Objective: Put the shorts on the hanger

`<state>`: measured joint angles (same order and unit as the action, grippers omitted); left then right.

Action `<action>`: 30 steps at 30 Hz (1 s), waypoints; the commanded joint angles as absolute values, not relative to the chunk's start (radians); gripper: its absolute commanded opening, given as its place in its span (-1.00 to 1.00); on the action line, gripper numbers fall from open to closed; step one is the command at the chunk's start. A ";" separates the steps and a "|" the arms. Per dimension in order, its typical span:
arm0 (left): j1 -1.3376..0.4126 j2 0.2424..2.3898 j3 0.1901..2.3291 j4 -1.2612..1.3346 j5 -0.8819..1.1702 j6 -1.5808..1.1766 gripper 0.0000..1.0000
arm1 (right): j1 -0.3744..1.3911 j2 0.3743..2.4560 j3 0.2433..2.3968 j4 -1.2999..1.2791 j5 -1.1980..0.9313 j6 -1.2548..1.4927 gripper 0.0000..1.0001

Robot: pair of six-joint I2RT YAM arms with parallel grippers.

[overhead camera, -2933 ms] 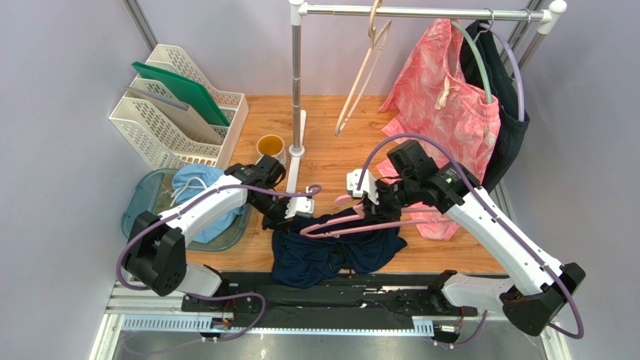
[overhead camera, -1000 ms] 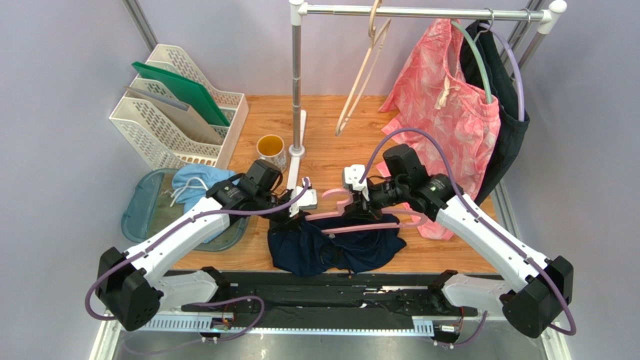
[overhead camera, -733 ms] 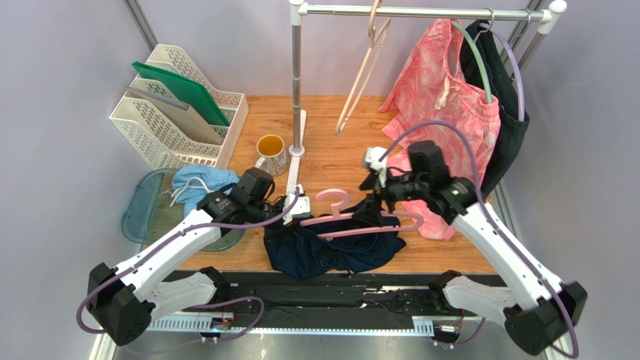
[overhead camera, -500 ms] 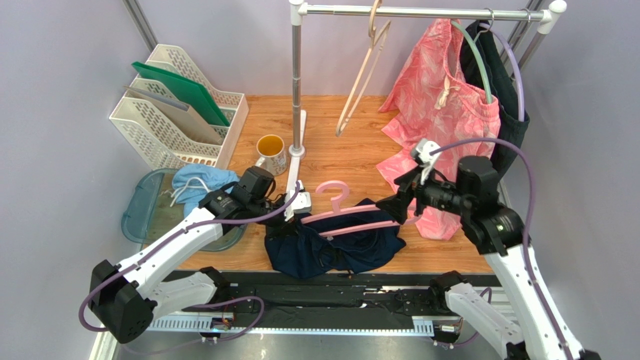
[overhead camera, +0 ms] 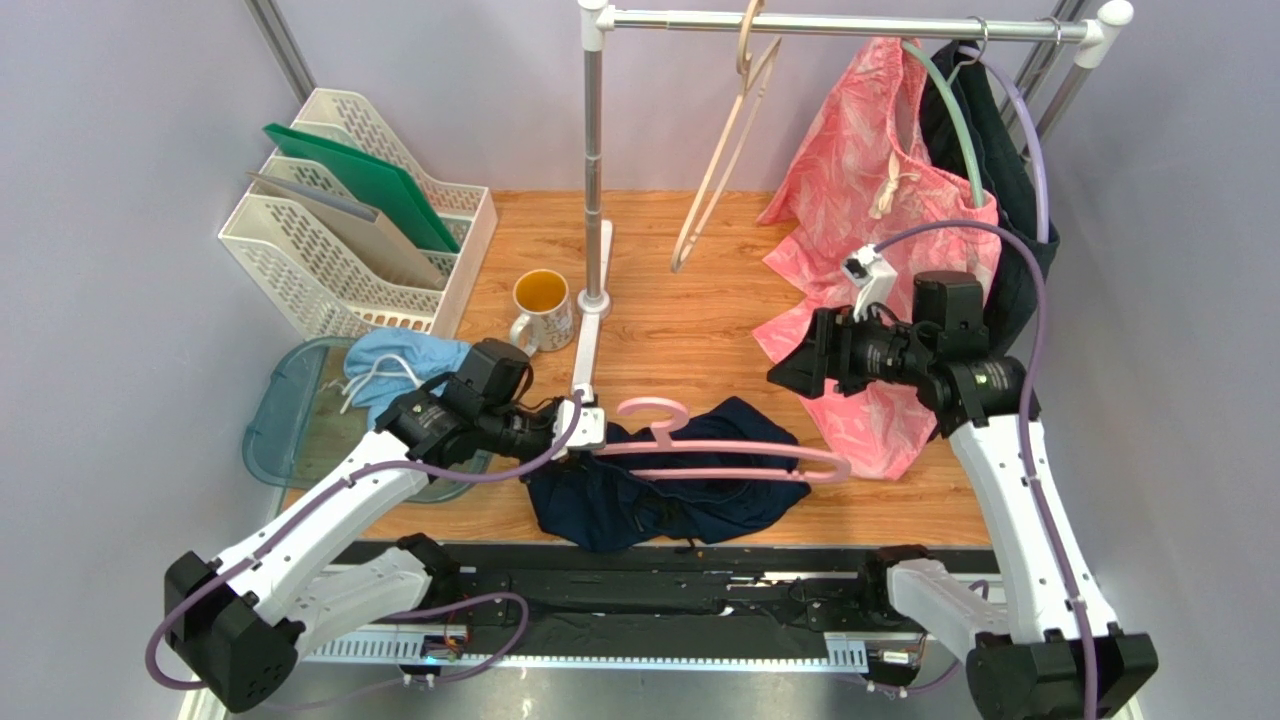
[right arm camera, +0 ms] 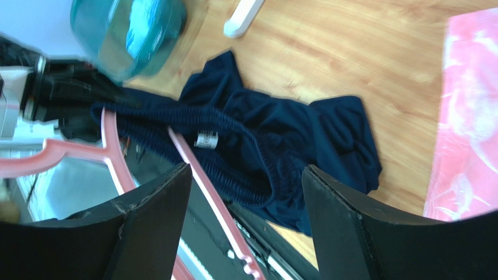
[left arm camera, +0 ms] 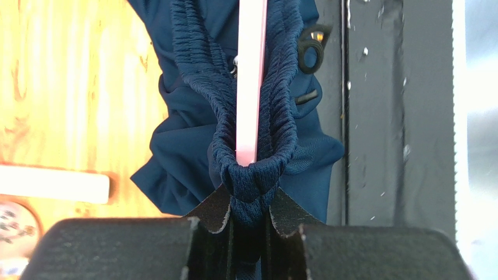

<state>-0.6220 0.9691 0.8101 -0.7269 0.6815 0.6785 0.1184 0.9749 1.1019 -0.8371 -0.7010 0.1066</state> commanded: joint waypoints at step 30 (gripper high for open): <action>-0.700 0.951 0.836 -0.707 0.635 0.759 -1.00 | 0.621 1.425 0.945 -0.733 -0.301 -0.216 -0.16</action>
